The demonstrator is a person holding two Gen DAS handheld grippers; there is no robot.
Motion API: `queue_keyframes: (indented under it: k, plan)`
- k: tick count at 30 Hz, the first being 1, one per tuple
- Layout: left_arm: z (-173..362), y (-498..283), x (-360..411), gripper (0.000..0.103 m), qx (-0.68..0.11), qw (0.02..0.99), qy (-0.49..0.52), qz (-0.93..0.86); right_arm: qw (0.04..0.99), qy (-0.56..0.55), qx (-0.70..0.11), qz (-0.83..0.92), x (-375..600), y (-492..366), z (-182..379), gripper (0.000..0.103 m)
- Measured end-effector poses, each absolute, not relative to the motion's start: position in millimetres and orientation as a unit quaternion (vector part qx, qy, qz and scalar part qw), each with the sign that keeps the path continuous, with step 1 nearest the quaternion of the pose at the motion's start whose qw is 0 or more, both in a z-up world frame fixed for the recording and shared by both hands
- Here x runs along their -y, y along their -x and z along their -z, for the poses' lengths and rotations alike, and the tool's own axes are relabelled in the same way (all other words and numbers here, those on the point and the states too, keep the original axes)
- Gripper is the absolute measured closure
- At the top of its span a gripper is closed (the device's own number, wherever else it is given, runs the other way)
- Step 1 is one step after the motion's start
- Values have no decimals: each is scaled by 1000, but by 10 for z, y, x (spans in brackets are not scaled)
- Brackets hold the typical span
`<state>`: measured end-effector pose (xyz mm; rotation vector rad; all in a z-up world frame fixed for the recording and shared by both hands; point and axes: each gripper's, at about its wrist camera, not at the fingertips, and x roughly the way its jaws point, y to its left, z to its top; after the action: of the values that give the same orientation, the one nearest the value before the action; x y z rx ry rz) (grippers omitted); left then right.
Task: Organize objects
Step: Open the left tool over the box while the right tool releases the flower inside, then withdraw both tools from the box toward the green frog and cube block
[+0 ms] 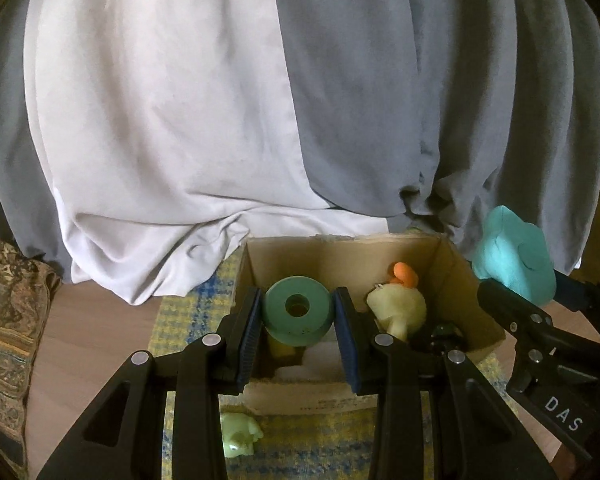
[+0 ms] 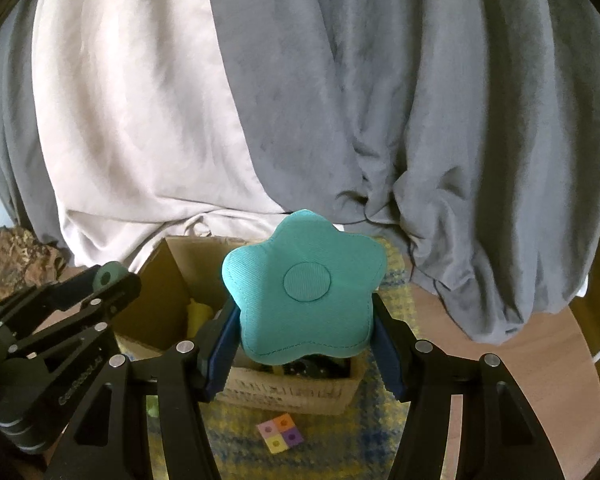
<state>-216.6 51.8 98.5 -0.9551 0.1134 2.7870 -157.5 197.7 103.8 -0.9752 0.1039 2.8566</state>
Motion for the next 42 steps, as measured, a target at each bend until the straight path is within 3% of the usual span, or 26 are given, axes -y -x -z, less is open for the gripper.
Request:
queue_keyframes:
  k: [17,19,21,23,26,32,42]
  plan:
    - [-861,2501,-563,66,-44,87,363,-927,66,355,-40,-932,-2072,1880,-972,39]
    - [-855,2499,-559,60,-44,84,364,-927,68,354,-41,-932,-2082,1881,-980,35]
    - [-859,2496,-559,39,-43,83,363,-927,70,355,-42,-931,-2088,1888,-982,32]
    - [-876,2472,-548,30,-42,76,357,-930,73,353,-44,-932,-2104,1869,-989,25]
    - [-891,2447,-542,24,-47,68,354,-932,76,349,-48,-933,-2137,1842,-1006,13]
    - [-910,2403,-513,13,-52,55,349,-934,81,357,-44,-930,-2126,1829,-1008,10]
    - [-881,2234,-405,11,-52,41,342,-937,99,345,-32,-933,-2053,1664,-1025,2]
